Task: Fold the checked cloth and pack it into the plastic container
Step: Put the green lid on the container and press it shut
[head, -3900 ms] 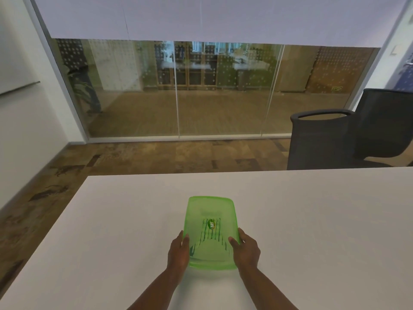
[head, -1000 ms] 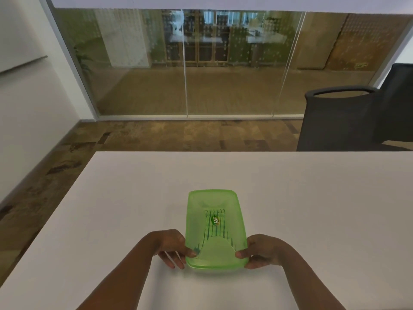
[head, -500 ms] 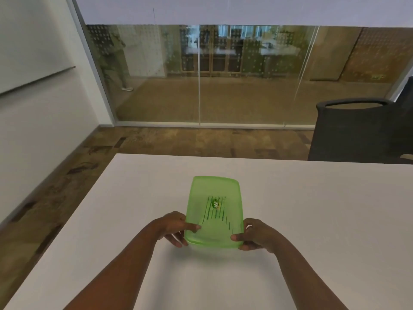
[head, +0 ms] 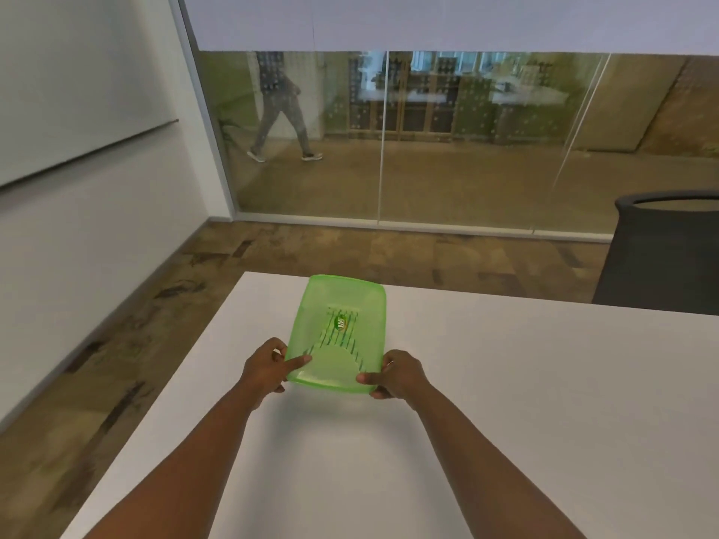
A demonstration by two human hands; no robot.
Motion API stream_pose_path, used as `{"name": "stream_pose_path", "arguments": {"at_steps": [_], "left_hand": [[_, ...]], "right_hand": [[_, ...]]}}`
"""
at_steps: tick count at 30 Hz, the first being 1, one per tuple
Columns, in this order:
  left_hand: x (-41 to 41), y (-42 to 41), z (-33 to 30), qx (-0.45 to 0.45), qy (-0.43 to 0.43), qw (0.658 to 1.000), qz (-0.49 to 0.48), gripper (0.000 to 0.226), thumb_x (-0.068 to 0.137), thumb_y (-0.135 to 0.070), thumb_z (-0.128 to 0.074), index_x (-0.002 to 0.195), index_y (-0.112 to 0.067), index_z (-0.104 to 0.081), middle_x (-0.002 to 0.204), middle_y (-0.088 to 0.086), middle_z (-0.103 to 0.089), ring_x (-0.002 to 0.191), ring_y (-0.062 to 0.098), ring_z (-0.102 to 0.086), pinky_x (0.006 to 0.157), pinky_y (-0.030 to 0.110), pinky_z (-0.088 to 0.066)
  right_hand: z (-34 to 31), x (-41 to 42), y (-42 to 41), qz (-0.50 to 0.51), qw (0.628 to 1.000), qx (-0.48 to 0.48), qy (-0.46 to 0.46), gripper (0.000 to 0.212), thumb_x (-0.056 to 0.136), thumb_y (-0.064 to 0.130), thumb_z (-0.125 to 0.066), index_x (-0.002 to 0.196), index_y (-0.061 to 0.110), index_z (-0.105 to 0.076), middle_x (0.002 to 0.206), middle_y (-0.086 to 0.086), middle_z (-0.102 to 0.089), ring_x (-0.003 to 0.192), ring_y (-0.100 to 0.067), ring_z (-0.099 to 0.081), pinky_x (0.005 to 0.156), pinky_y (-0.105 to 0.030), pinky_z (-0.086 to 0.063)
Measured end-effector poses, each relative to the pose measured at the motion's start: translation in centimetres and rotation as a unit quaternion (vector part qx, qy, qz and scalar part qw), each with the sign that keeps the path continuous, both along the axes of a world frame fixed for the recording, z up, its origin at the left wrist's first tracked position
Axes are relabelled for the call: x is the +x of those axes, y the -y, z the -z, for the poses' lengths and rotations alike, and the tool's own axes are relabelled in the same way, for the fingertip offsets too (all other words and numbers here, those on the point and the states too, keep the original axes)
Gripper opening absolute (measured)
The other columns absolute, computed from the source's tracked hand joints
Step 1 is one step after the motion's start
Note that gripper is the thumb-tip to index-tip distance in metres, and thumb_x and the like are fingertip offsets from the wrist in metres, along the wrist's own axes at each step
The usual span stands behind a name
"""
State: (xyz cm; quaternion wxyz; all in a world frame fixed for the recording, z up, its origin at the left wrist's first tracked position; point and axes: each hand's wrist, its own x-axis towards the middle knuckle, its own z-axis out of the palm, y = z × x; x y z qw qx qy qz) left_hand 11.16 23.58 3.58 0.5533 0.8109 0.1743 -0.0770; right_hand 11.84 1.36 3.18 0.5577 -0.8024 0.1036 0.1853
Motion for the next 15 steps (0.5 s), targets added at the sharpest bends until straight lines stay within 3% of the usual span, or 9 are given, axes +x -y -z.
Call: {"name": "stream_pose_path", "arguments": {"at_steps": [3,7,15], "left_hand": [[1.2,-2.4,0.7,-0.013,-0.004,0.999,-0.029,0.033,0.076,-0.027,-0.074,0.077,-0.013,-0.043,0.075,0.004,-0.049,0.070,0.018,-0.049,0.053,0.025,-0.047],[3.2,-5.2,1.9,-0.047,-0.011,0.997,-0.065,0.030,0.079,-0.024,-0.071,0.078,-0.013,-0.043,0.085,0.008,-0.053,0.086,0.026,-0.051,0.068,0.034,-0.051],[6.2,-9.3,4.5,-0.065,-0.033,0.992,-0.099,0.026,0.084,-0.020,-0.066,0.079,-0.012,-0.042,0.102,0.016,-0.055,0.092,0.027,-0.053,0.081,0.040,-0.051]], "right_hand": [[0.4,1.7,-2.8,-0.011,1.000,-0.008,0.009,0.044,0.066,0.016,-0.083,0.059,0.018,-0.040,0.064,0.002,-0.058,0.049,-0.016,-0.060,0.066,-0.029,-0.057],[1.3,3.9,-6.0,-0.022,1.000,-0.011,-0.001,0.045,0.069,0.016,-0.081,0.059,0.018,-0.037,0.064,0.002,-0.057,0.050,-0.017,-0.059,0.074,-0.036,-0.057],[3.5,7.0,-10.4,-0.030,0.999,-0.014,-0.002,0.044,0.071,0.016,-0.080,0.059,0.019,-0.037,0.063,0.005,-0.053,0.036,-0.005,-0.056,0.039,-0.014,-0.045]]}}
